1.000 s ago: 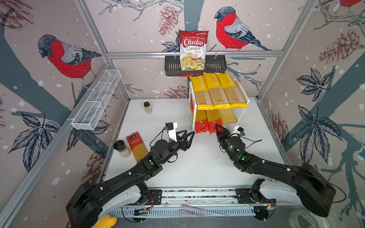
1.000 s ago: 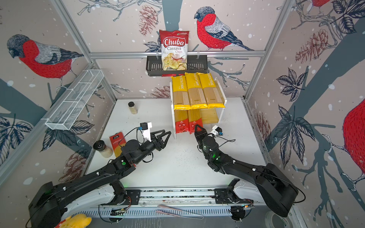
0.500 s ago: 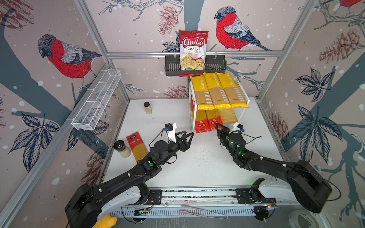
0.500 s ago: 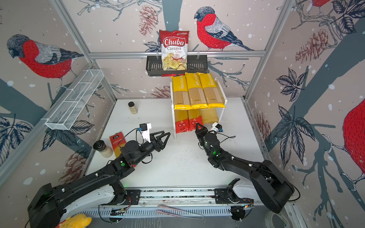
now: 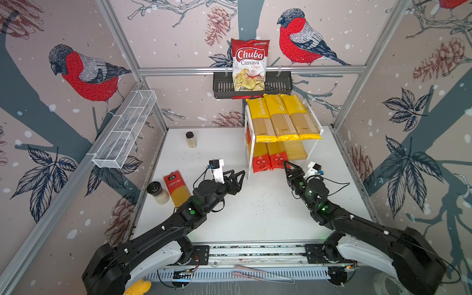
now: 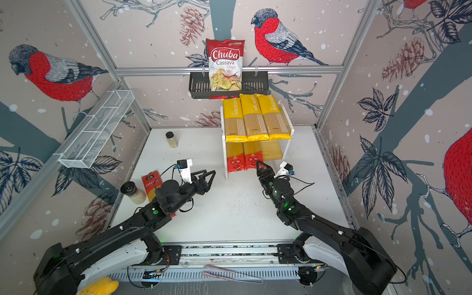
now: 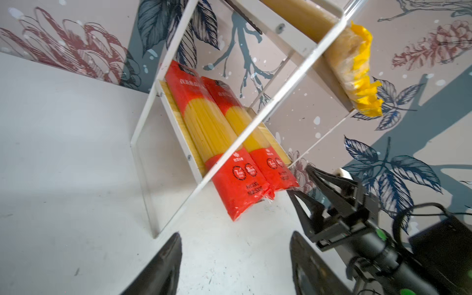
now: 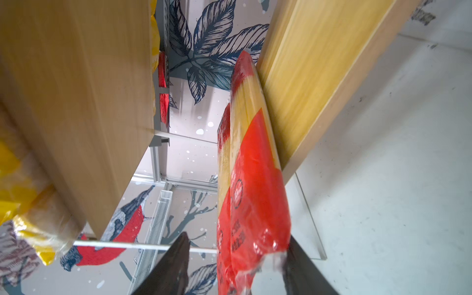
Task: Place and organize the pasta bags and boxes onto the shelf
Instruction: 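Release the pack on the lower shelf and draw both grippers back, then swing the right arm across to the last red spaghetti pack on the table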
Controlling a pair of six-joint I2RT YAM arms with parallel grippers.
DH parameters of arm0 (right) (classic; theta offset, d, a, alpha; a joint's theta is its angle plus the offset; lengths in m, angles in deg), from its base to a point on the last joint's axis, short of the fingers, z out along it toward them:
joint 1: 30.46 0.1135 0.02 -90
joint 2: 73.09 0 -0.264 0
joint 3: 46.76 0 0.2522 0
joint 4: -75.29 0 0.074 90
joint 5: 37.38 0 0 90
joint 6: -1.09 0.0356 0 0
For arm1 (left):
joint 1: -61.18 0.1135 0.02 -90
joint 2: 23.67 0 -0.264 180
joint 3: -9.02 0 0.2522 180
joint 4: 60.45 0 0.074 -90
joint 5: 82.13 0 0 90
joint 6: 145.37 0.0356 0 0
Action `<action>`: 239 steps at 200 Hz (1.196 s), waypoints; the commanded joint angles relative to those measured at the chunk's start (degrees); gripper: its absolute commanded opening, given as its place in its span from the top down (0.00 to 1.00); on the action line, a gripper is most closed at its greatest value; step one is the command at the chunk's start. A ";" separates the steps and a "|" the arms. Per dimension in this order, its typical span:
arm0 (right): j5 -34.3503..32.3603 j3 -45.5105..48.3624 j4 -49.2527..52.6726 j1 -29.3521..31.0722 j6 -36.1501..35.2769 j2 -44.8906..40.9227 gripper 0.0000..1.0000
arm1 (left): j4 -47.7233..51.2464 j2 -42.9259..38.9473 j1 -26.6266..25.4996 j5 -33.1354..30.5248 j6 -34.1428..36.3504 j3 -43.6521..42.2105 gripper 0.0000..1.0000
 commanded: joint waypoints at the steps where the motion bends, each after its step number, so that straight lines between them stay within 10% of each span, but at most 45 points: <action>1: 2.46 0.33 9.56 1.14 -4.72 -2.82 0.44 | 7.04 -0.47 3.20 0.14 -0.42 0.86 0.33; 65: -9.23 0.81 21.69 19.77 -9.53 -3.18 0.61 | 11.55 -0.43 8.16 2.44 -1.38 -0.68 0.34; 139: -14.46 -24.04 30.48 39.35 -25.06 23.21 0.65 | 27.31 -5.22 20.03 1.51 1.78 2.43 0.34; 191: -0.91 -45.69 35.86 38.78 -32.67 43.54 0.64 | 34.03 -8.66 37.83 2.57 2.35 5.90 0.35; 239: 15.50 -62.96 41.70 36.62 -34.89 59.93 0.57 | 37.14 -8.91 38.94 -3.50 5.30 10.68 0.35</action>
